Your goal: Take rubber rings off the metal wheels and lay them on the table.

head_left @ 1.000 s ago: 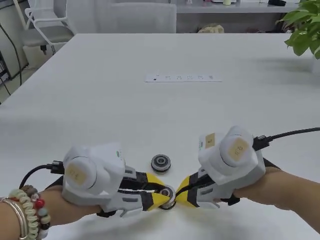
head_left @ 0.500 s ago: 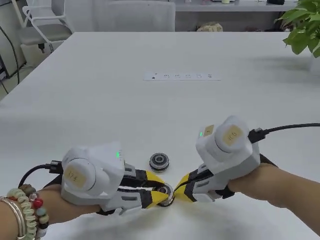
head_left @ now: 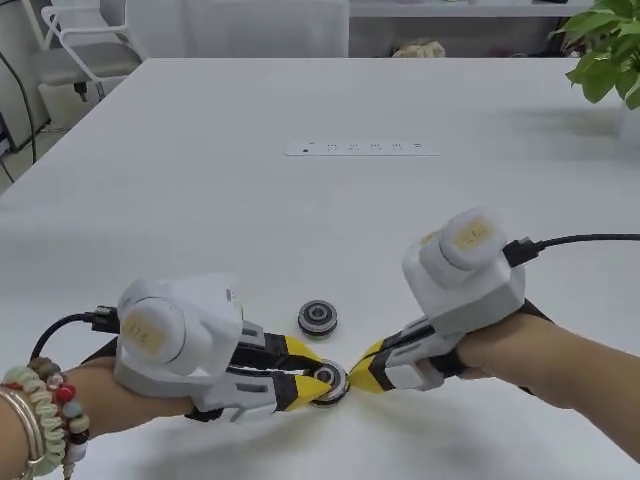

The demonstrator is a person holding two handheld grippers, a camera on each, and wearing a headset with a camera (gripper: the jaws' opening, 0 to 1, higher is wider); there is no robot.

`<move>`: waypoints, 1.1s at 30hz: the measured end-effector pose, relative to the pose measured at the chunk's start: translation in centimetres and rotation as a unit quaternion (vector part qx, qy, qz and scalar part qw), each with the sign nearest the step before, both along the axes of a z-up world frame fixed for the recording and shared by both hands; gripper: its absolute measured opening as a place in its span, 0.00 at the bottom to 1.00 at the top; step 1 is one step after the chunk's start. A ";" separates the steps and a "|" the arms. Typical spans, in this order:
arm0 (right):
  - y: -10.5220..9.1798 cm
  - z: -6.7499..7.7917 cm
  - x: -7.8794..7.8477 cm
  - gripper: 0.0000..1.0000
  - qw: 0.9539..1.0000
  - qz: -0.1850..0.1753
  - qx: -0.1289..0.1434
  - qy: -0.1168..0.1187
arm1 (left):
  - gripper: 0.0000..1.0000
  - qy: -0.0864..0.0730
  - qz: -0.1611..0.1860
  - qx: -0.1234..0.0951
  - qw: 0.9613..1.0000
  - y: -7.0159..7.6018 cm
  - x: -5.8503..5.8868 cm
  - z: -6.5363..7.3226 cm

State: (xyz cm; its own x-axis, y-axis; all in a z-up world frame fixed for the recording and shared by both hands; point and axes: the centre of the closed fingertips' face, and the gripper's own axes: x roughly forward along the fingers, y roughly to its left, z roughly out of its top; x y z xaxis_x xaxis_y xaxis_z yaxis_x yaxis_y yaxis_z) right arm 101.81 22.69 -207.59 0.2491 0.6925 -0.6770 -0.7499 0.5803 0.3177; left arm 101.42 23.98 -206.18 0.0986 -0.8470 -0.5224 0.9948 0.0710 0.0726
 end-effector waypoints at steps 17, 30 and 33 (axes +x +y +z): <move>3.1 6.4 0.7 0.00 0.979 -0.062 0.181 0.066 | 0.07 -0.019 -0.004 0.012 1.000 -0.1 0.2 0.0; -0.6 1.9 0.7 0.00 0.999 -0.011 0.030 -0.026 | 0.07 -0.021 -0.003 0.007 1.000 -0.1 0.2 0.1; -0.6 1.3 0.2 0.00 0.999 0.008 0.013 -0.028 | 0.07 -0.020 -0.003 0.005 1.000 -0.1 0.1 0.1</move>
State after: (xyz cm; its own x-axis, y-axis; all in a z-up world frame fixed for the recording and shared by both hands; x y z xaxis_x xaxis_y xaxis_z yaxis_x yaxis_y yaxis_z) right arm 102.00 22.13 -206.27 0.2744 0.7146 -0.6434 -0.7764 0.5595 0.2903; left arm 101.56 23.88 -206.11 0.1136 -0.8428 -0.5262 0.9916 0.0635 0.1125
